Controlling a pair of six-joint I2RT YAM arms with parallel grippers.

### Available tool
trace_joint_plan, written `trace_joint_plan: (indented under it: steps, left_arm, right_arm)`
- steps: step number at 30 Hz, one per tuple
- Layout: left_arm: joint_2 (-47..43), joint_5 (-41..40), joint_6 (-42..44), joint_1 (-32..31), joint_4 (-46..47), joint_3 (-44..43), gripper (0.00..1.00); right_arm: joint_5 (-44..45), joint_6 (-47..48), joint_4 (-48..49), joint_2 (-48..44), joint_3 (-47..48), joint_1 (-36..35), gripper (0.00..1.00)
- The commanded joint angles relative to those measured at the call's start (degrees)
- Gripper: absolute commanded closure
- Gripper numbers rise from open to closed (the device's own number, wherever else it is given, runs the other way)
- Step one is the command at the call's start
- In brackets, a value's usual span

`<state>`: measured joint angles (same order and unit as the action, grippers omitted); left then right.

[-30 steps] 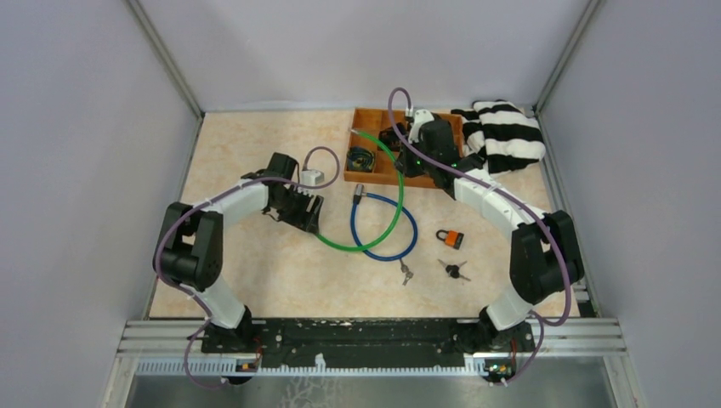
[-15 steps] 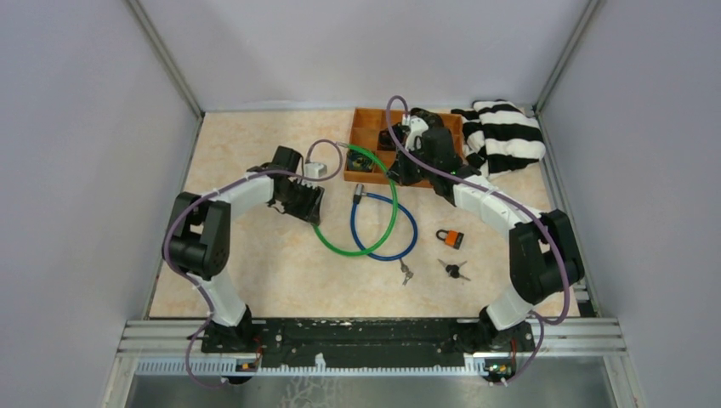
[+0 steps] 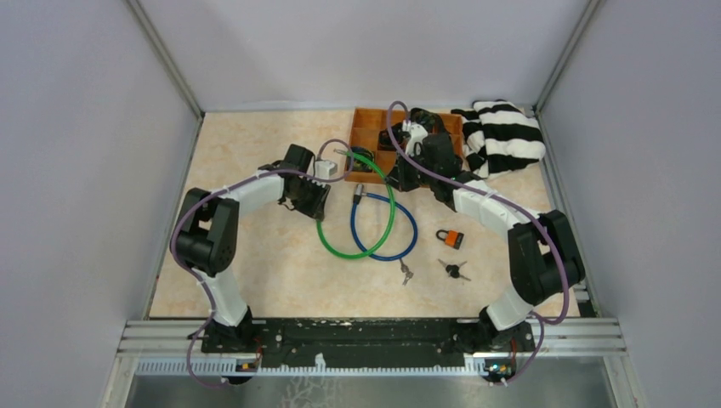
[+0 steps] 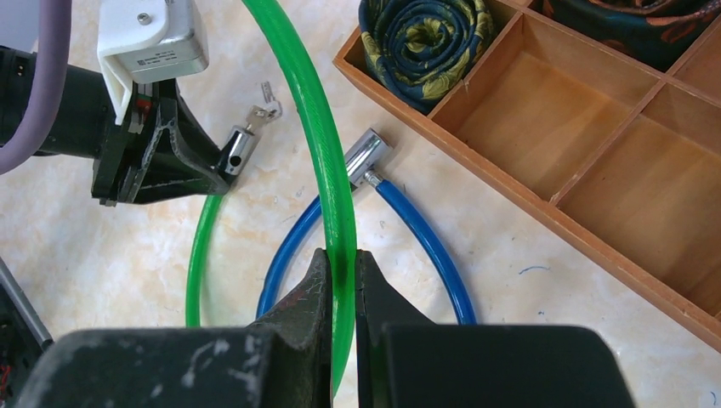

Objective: Lock with the key
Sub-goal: Lock the lock.

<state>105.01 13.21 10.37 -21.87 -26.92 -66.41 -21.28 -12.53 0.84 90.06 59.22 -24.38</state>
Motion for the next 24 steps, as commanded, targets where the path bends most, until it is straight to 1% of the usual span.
trace_joint_plan:
  steps: [1, 4, 8, 12, 15, 19, 24]
  left_arm:
    - [5.51, -3.19, 2.30, -1.54, -0.24, 1.48, 0.65]
    - [6.09, -3.47, 2.31, -2.04, -0.08, 1.54, 0.65]
    - [6.81, -4.16, 2.39, -2.52, 0.19, 1.77, 0.60]
    - [6.63, -4.69, 2.42, -2.49, 1.48, 2.77, 0.60]
    - [6.95, -4.65, 2.24, -2.48, 2.35, 3.56, 0.64]
    - [7.02, -4.37, 2.11, -2.56, 3.80, 4.78, 0.71]
    - [6.31, -3.94, 2.04, -2.55, 4.65, 5.52, 0.84]
  right_arm:
    - [-1.80, -1.53, 5.72, -3.87, -0.42, -0.25, 1.00]
    - [-0.95, -1.18, 5.84, -4.23, -0.74, -0.23, 1.00]
    - [-0.22, -0.87, 5.79, -4.52, -1.17, -0.23, 1.00]
    - [0.42, -0.15, 5.27, -4.59, -0.68, -0.15, 1.00]
    - [0.63, -0.03, 5.39, -4.63, -0.77, 0.21, 1.00]
    - [0.71, 0.27, 5.67, -4.38, -1.15, 0.32, 1.00]
    - [0.96, 1.36, 5.78, -3.68, -1.46, 0.34, 1.00]
